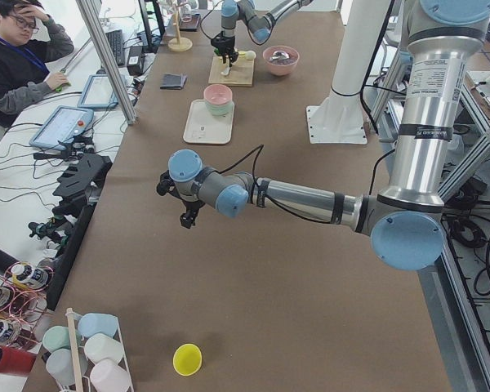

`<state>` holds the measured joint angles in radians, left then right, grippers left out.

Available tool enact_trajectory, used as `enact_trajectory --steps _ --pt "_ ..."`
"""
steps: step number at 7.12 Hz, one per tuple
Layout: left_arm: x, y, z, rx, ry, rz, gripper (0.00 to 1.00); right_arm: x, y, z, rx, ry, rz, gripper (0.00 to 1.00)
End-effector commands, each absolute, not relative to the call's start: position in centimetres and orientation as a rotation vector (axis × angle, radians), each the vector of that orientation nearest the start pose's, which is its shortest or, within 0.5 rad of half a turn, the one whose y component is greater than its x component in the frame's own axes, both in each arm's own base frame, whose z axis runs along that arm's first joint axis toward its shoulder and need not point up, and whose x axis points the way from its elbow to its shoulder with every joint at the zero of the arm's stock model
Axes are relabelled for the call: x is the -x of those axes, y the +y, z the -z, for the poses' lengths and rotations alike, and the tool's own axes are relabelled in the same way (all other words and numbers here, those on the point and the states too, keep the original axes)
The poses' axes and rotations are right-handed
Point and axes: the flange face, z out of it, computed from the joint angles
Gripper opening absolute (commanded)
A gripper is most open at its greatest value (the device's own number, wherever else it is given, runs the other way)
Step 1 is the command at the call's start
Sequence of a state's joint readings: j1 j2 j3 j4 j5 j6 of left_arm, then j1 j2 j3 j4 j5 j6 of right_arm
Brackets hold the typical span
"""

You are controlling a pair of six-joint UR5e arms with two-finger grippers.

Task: Stack pink bowl on green and place spoon
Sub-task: 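Lower the right gripper and grasp the white spoon's handle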

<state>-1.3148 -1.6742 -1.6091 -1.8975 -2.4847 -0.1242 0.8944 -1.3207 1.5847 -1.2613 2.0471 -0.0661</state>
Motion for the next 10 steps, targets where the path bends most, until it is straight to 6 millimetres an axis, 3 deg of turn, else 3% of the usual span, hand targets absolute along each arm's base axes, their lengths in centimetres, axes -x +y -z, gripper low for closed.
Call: enact_trajectory --steps 1,3,10 --pt "-8.6 -54.4 -54.0 -0.259 0.963 -0.334 0.99 31.8 -53.4 -48.4 -0.422 -0.642 0.848 0.5" --pt "-8.6 -54.4 -54.0 -0.26 0.962 -0.333 0.99 32.1 -53.5 -47.7 -0.42 -0.673 0.857 0.5" --pt "-8.8 -54.4 -54.0 -0.256 0.962 -0.33 0.99 32.6 -53.6 -49.6 -0.388 -0.655 0.859 0.49"
